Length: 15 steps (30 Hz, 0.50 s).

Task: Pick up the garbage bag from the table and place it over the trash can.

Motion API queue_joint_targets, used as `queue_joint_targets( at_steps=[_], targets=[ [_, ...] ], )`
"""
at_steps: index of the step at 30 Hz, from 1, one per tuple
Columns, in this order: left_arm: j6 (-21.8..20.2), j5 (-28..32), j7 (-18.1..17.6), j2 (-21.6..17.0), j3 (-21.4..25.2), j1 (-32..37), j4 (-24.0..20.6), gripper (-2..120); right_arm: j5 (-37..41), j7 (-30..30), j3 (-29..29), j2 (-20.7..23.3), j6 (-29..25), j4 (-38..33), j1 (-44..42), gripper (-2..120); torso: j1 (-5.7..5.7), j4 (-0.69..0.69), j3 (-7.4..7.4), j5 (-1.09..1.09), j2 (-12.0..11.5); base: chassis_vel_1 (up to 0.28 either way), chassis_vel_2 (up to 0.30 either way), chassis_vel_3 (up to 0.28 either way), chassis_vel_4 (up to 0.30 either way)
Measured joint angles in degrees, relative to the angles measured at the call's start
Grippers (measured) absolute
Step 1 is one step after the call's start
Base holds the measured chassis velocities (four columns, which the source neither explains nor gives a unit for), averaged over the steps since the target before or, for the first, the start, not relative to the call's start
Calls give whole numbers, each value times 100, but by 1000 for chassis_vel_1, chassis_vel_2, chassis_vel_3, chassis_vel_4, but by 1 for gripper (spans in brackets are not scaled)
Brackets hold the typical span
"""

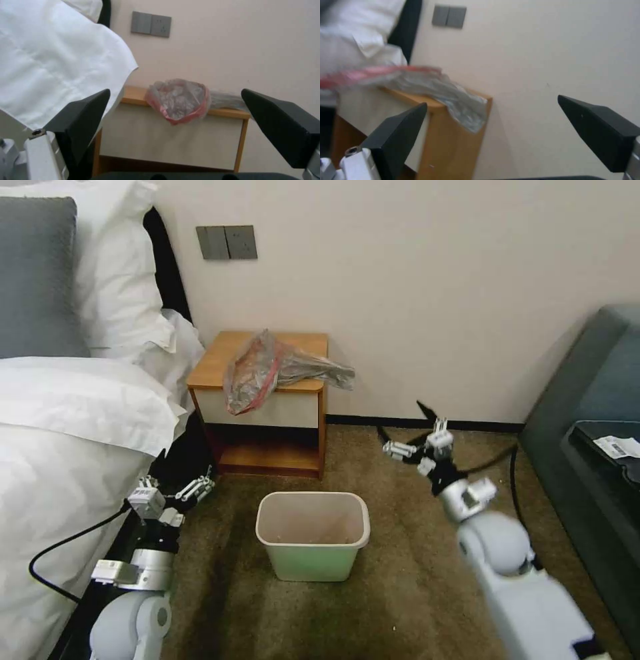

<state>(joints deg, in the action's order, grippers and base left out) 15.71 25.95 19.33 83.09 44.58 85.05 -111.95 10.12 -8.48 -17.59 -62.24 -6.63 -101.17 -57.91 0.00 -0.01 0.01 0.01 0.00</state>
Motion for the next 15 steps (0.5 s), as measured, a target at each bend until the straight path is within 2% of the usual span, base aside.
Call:
queue_joint_targets(
  at_steps=[2,6,7,9,11,15],
  targets=[
    [7,7,8,-4,0,-1,25,98,-45,53,185,147,38,155,234,100,0,0,0,2,0,0,0,0,0],
    [41,2,30,69,-69,4,108,98,-493,113,1013,690,194,759,1375,100,0,1,0,0,0,0,0,0,0],
    [41,2,30,69,-69,4,108,98,-493,113,1013,690,194,759,1375,100,0,1,0,0,0,0,0,0,0],
    [55,-27,37,111,-104,-1,145,98,-888,14,1478,858,214,1062,1937,100,0,0,0,-1,0,0,0,0,0],
    [55,-30,37,113,-107,-2,149,98,-982,-11,1561,871,214,1118,2034,100,0,0,0,-1,0,0,0,0,0],
    [85,-88,41,145,-115,-14,240,98,-2081,-627,2506,711,292,1743,3012,100,0,0,0,1,0,0,0,0,0]
  ],
)
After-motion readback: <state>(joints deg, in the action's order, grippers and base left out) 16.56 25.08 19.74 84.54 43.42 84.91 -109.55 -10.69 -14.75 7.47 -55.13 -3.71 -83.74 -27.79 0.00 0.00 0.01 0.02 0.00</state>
